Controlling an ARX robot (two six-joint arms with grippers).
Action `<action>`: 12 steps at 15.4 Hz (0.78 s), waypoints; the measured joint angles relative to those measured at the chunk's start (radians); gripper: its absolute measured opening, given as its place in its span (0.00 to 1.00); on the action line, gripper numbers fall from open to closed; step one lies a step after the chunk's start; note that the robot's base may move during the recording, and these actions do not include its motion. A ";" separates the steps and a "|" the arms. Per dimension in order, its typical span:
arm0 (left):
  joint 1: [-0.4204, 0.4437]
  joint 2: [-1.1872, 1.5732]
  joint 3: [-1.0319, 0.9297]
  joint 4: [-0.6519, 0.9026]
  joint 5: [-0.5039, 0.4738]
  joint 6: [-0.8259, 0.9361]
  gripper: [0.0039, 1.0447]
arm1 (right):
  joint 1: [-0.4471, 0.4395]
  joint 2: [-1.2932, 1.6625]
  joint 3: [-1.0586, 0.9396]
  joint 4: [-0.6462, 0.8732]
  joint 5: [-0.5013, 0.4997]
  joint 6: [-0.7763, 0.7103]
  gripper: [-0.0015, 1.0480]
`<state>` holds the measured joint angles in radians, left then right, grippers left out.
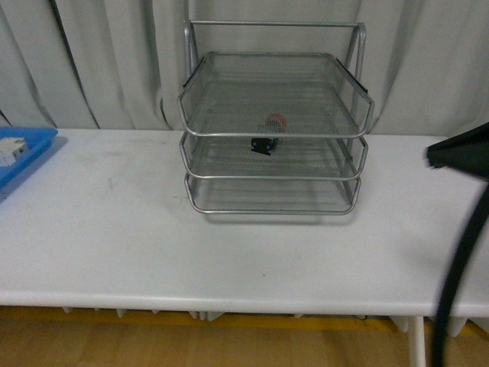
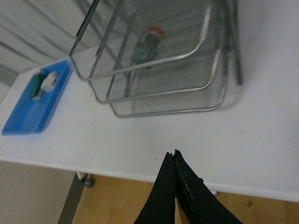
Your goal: Place button on rack with both arms
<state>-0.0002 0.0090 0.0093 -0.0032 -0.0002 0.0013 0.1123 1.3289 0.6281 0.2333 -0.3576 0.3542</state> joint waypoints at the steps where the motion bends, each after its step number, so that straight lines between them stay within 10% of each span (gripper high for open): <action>1: 0.000 0.000 0.000 0.000 0.000 0.000 0.94 | -0.089 -0.077 -0.022 -0.017 -0.010 0.005 0.02; 3: 0.000 0.000 0.000 0.000 0.000 0.000 0.94 | -0.262 -0.156 -0.029 -0.015 -0.014 -0.016 0.02; 5: 0.000 0.000 0.000 0.000 0.000 0.000 0.94 | -0.341 -0.235 -0.174 0.330 0.139 -0.186 0.02; 9: 0.000 0.000 0.000 0.000 0.000 0.000 0.94 | -0.114 -0.657 -0.449 0.221 0.340 -0.335 0.02; 12: 0.000 0.000 0.000 0.000 0.000 0.000 0.94 | -0.113 -0.959 -0.588 0.068 0.357 -0.348 0.02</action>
<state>-0.0002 0.0090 0.0093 -0.0032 -0.0002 0.0013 -0.0002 0.3702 0.0399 0.3008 -0.0002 0.0067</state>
